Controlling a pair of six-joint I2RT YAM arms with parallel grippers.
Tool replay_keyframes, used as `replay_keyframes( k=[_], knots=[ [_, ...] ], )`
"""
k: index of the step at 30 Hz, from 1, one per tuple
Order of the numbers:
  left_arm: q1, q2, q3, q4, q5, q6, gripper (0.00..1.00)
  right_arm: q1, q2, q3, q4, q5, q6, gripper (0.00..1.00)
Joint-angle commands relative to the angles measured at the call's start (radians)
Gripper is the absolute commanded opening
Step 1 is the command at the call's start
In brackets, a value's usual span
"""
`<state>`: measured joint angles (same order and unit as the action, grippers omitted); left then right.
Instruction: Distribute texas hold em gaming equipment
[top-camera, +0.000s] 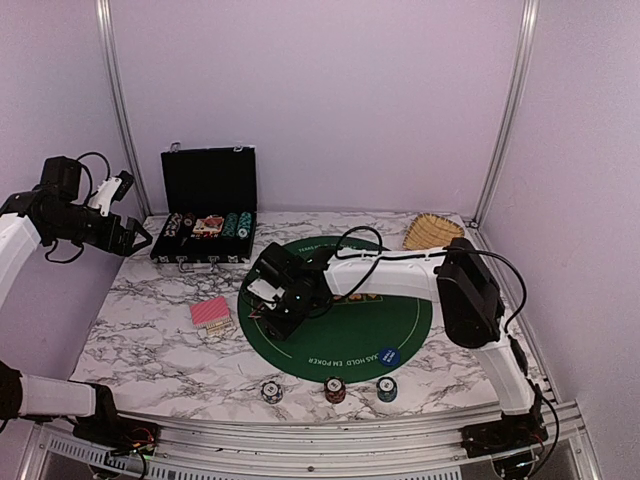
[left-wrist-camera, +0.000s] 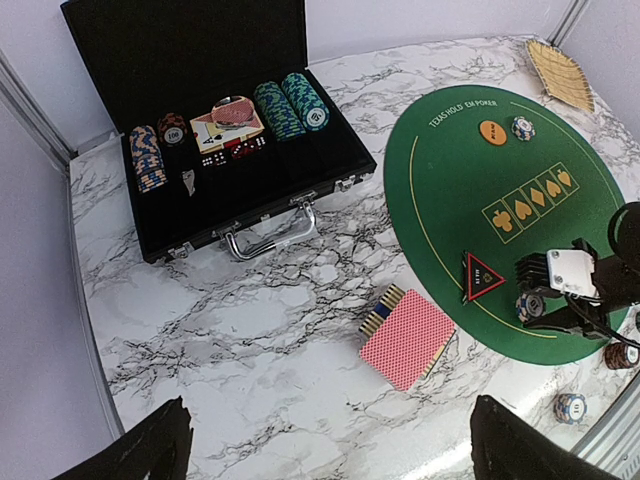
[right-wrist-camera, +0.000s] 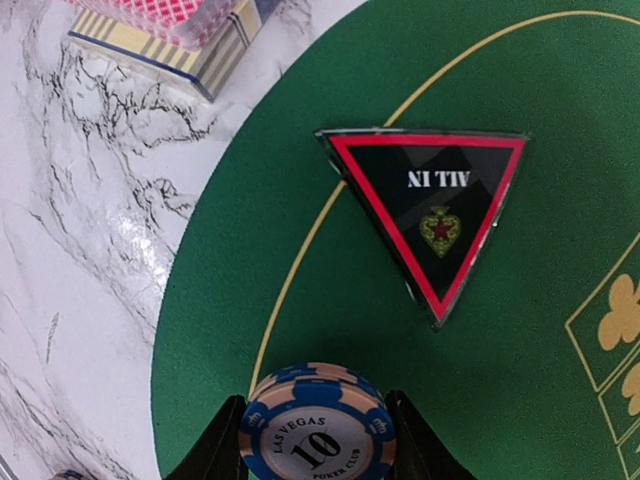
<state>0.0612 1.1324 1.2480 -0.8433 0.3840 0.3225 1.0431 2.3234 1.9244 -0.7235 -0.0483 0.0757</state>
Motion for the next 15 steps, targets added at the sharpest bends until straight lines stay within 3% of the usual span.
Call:
replay_keyframes(
  k=[1, 4, 15],
  knots=[
    [0.003, -0.016, 0.023, -0.023, 0.007, 0.01, 0.99, 0.003, 0.035, 0.059, 0.03, -0.013, 0.001, 0.25],
    [0.004, -0.014, 0.022, -0.023, 0.01, 0.01, 0.99, 0.002, 0.058, 0.069, 0.032, -0.011, 0.007, 0.27],
    [0.004, -0.013, 0.033, -0.024, 0.01, 0.008, 0.99, 0.004, 0.03, 0.05, 0.031, 0.006, 0.027, 0.56]
  ],
)
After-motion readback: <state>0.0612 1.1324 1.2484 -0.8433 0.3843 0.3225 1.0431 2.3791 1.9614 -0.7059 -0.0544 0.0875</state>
